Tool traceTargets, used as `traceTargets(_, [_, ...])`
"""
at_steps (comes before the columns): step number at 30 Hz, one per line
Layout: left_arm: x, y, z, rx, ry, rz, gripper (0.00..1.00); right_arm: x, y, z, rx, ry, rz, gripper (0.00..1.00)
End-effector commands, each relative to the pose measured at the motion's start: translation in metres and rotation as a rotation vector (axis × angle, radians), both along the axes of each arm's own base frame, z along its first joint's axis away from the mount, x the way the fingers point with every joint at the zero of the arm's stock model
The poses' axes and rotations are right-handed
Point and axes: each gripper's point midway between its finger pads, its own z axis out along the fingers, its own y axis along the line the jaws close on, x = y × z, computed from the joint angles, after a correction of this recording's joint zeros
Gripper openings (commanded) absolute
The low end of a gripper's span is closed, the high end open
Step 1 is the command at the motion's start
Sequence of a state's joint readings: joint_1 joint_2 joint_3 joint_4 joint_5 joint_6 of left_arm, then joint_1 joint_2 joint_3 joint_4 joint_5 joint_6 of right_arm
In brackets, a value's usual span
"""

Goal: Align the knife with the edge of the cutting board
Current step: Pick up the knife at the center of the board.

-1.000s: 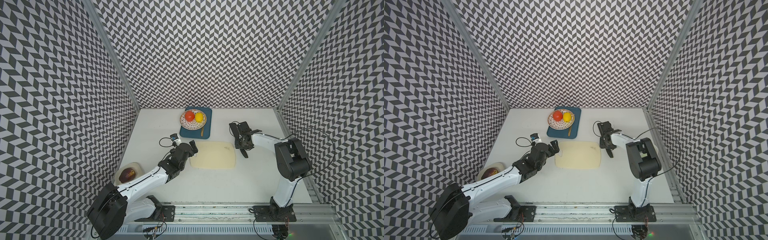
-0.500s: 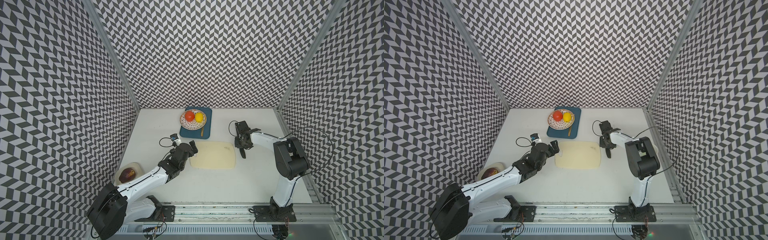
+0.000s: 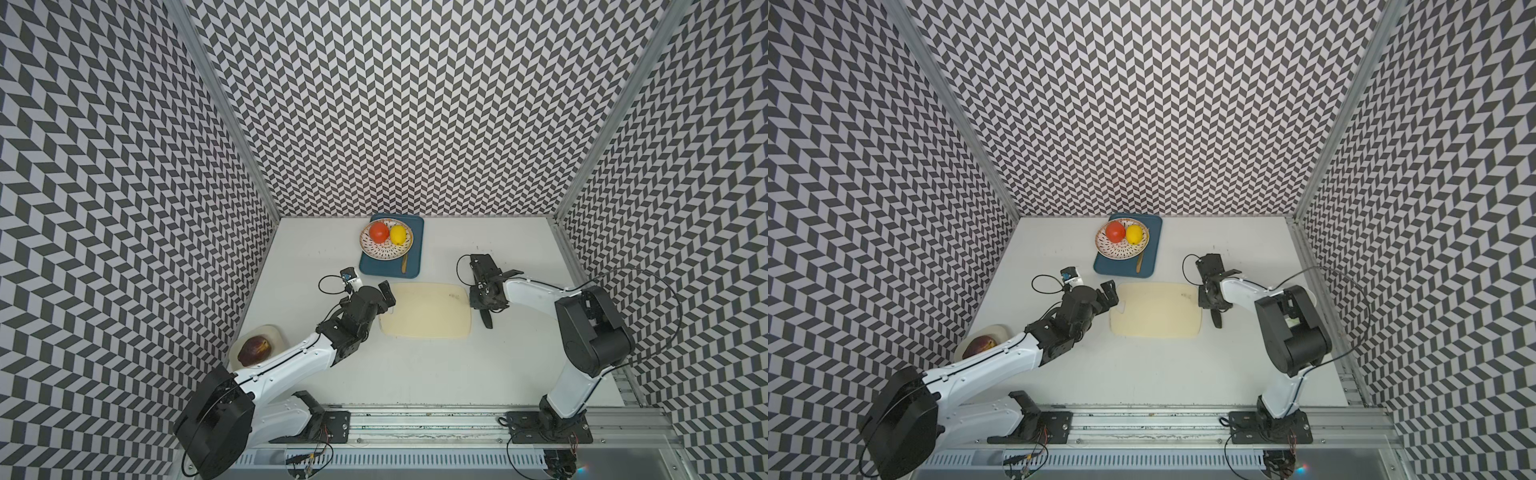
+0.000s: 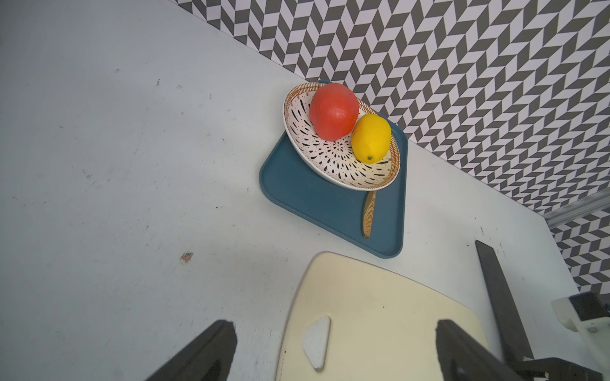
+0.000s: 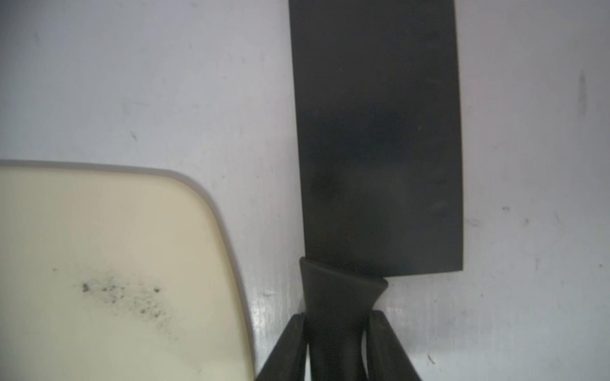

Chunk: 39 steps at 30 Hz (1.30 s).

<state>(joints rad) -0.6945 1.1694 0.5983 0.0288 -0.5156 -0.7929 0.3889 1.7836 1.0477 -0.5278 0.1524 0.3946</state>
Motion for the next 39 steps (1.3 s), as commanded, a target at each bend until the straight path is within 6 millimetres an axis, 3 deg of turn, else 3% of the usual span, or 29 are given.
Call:
traceTargets(1, [-0.002,0.001,0.003,0.018,-0.008,-0.008,1.00,-0.030,-0.004,-0.024,-0.049,0.159,0.008,0.36])
traceTargets(8, [-0.004,0.001,0.005,0.010,-0.015,-0.010,1.00,-0.028,-0.002,-0.035,-0.045,0.192,0.023,0.39])
traceTargets(10, [-0.004,0.002,0.006,0.009,-0.016,-0.009,1.00,-0.027,-0.001,-0.032,-0.036,0.184,0.024,0.37])
traceTargets(12, [-0.004,0.002,0.007,0.008,-0.018,-0.005,1.00,-0.027,-0.001,-0.029,-0.032,0.175,0.023,0.29])
traceTargets(15, [-0.005,0.005,0.008,0.005,-0.025,0.004,1.00,-0.025,-0.002,-0.021,-0.035,0.147,0.017,0.23])
traceTargets(20, [-0.006,0.006,0.009,0.003,-0.029,0.008,1.00,-0.020,-0.004,-0.006,-0.037,0.103,0.007,0.22])
traceTargets(26, [-0.005,0.007,0.009,0.004,-0.030,0.015,1.00,-0.015,-0.005,0.026,-0.026,0.011,-0.012,0.20])
traceTargets(31, [-0.006,0.008,0.007,0.004,-0.028,0.020,1.00,-0.017,-0.004,0.036,-0.021,-0.012,-0.016,0.21])
traceTargets(39, [-0.007,0.014,0.009,-0.004,-0.032,0.057,1.00,-0.036,0.020,0.052,-0.037,-0.049,-0.004,0.21])
